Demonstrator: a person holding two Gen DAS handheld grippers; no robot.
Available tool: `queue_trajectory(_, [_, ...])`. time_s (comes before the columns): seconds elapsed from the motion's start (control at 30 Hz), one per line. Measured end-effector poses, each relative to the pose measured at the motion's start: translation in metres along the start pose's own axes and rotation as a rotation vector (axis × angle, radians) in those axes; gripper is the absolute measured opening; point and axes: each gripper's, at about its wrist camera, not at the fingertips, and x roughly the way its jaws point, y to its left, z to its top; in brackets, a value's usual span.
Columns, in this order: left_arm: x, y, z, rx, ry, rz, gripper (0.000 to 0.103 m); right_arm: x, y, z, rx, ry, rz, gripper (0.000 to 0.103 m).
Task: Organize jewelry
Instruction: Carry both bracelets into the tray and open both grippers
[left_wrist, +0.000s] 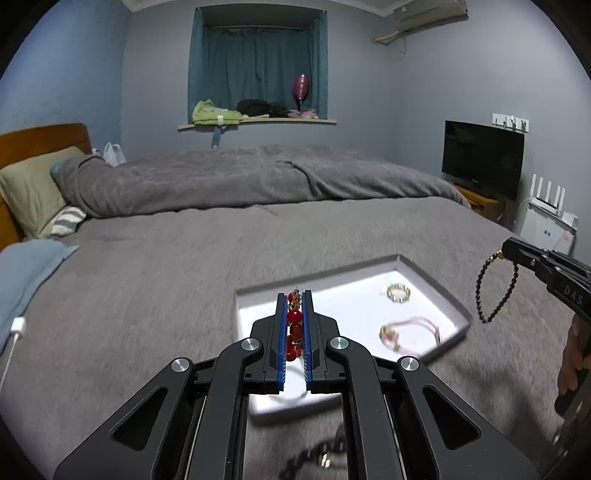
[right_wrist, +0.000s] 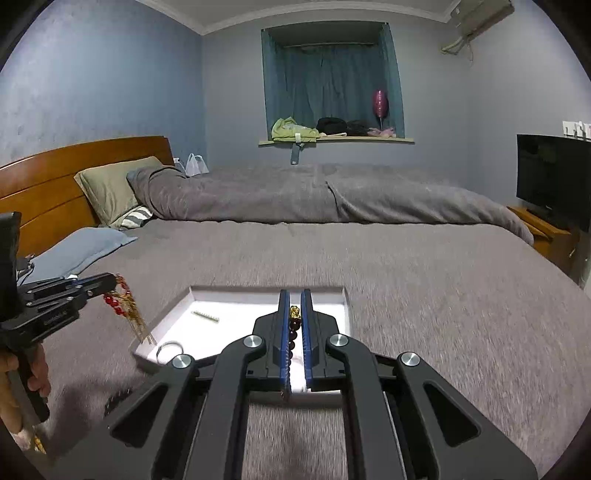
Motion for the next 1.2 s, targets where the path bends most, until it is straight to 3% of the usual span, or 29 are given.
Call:
queue_trajectory(0.43, [0.088, 0.006, 0.009, -0.001, 0.086, -0.006, 0.008, 0.103, 0.005, 0.010, 0.012, 0.065, 0.028, 0.006])
queue_trajectory(0.6, [0.112, 0.017, 0.004, -0.038, 0.140, -0.026, 0.008, 0.141, 0.013, 0.008, 0.020, 0.106, 0.067, 0.006])
queue_trajectory(0.73, [0.128, 0.032, -0.004, -0.082, 0.204, -0.021, 0.008, 0.164, 0.020, 0.008, 0.002, 0.166, 0.047, 0.006])
queue_trajectory(1.0, [0.138, 0.039, -0.017, -0.050, 0.284, 0.048, 0.008, 0.180, 0.012, -0.006, 0.008, 0.262, -0.030, 0.006])
queue_trajectory(1.2, [0.148, 0.038, -0.028, -0.022, 0.335, 0.036, 0.008, 0.183, 0.003, -0.016, 0.047, 0.291, -0.025, 0.006])
